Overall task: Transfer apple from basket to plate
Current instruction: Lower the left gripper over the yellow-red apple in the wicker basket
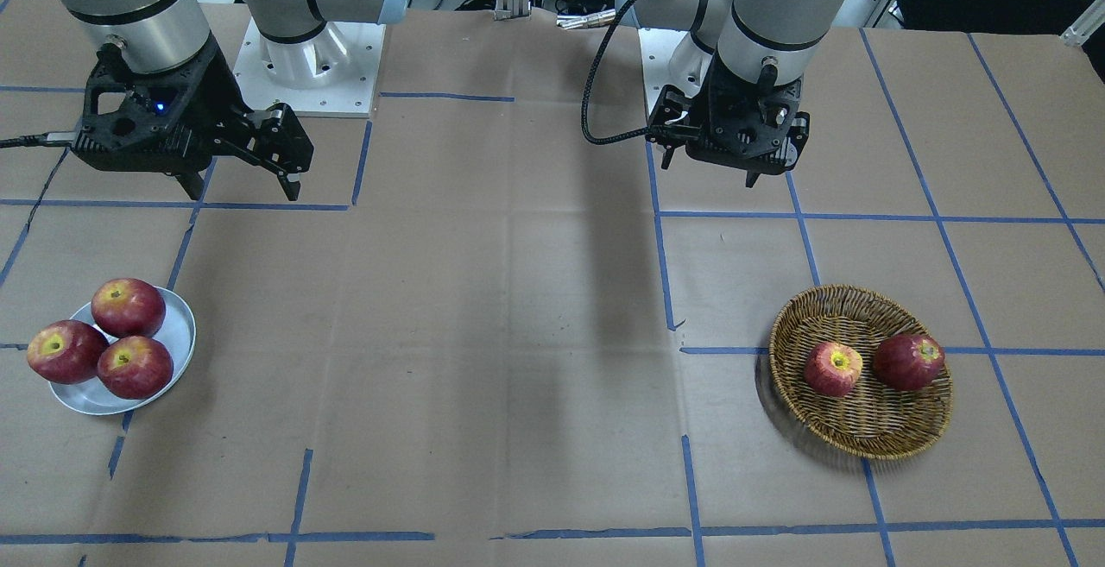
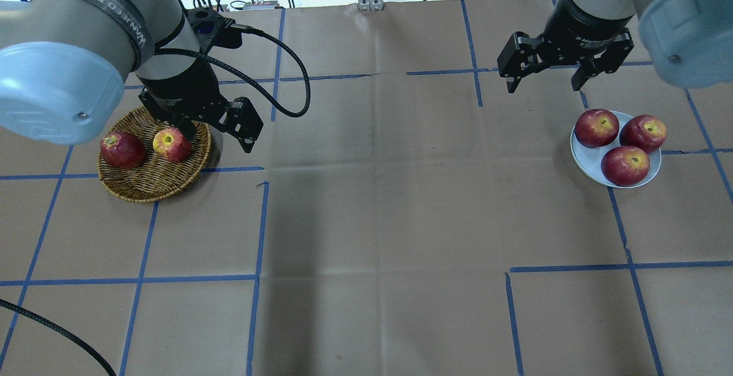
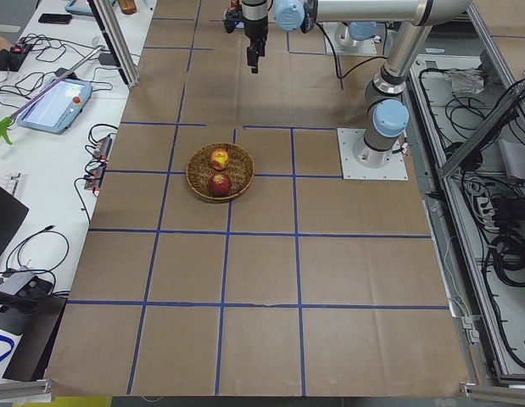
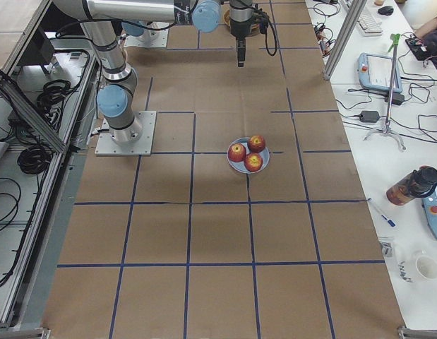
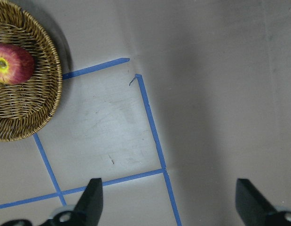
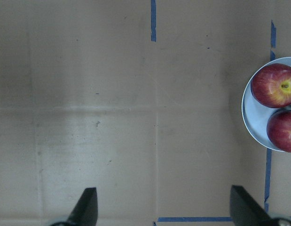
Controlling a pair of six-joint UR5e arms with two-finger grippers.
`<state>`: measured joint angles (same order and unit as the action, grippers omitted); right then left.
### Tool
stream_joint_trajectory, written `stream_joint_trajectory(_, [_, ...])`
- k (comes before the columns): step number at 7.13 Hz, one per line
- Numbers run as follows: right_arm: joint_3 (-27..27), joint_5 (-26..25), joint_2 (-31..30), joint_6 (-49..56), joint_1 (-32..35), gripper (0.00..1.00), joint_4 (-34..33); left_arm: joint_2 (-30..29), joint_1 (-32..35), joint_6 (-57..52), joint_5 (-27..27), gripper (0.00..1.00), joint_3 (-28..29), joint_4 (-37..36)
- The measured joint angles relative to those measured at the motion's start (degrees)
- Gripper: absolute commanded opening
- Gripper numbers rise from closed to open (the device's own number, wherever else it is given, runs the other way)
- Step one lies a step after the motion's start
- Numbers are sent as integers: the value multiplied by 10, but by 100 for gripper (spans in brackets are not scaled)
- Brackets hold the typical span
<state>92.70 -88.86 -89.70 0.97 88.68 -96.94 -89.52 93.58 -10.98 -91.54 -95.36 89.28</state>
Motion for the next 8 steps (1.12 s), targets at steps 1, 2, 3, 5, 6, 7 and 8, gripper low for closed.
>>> stream_joint_trajectory(1, [0,0,0,0,0,100,0,0,0,-1,-1,99,0,0])
stream_joint_trajectory(2, [0,-1,0,1,0,100,0,0,-1,-2,-1,99,0,0])
stream_joint_trajectory(3, [0,-1,0,1,0,100,0,0,-1,-3,-1,99,-1,0])
stream_joint_trajectory(5, [1,-1,0,1,0,100,1,-2,-2,-4,-1,99,-1,-1])
stream_joint_trajectory(6, [1,-1,0,1,0,100,1,-2,-2,-4,-1,99,-1,-1])
stream_joint_trajectory(7, [1,-1,0,1,0,100,0,-3,-3,-5,-2,99,-1,-1])
stream_joint_trajectory(8, [1,-1,0,1,0,100,0,-6,-3,-8,-1,99,-1,-2])
